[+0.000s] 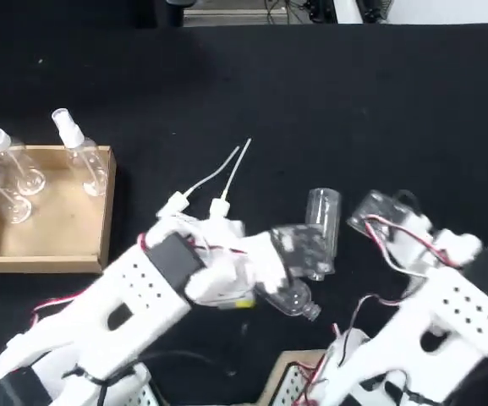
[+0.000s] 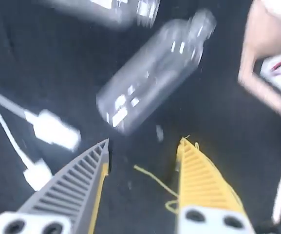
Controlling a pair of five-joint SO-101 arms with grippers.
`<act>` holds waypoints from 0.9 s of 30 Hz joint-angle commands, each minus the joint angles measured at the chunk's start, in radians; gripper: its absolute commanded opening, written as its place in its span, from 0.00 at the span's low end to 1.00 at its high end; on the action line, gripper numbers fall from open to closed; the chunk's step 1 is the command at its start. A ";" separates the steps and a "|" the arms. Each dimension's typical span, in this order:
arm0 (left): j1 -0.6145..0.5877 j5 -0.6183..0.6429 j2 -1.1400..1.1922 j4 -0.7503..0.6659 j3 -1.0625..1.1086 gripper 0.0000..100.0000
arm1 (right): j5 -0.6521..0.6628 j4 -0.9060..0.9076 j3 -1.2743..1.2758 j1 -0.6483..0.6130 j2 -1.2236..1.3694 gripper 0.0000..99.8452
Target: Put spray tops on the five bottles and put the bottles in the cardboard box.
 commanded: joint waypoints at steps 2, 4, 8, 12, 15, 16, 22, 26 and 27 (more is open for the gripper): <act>0.039 -0.028 0.103 -0.101 -0.013 0.29 | 0.124 -0.002 -0.047 0.153 -0.033 0.36; 0.041 -0.051 0.184 -0.101 -0.042 0.32 | 0.149 -0.031 -0.024 0.186 -0.033 0.36; 0.030 -0.107 0.322 -0.095 -0.102 0.30 | 0.153 -0.112 0.033 0.222 -0.033 0.36; 0.038 -0.118 0.411 -0.100 -0.166 0.30 | 0.153 -0.161 0.073 0.233 -0.033 0.36; 0.039 -0.118 0.457 -0.100 -0.239 0.30 | 0.153 -0.161 0.079 0.232 -0.033 0.36; 0.039 -0.118 0.468 -0.100 -0.255 0.30 | 0.153 -0.160 0.077 0.232 -0.033 0.36; 0.038 -0.140 0.603 -0.141 -0.305 0.30 | 0.153 -0.153 0.079 0.233 -0.033 0.36; 0.041 -0.141 0.697 -0.189 -0.315 0.30 | 0.153 -0.152 0.082 0.233 -0.033 0.36; 0.041 -0.140 0.712 -0.206 -0.315 0.30 | 0.153 -0.152 0.082 0.233 -0.033 0.36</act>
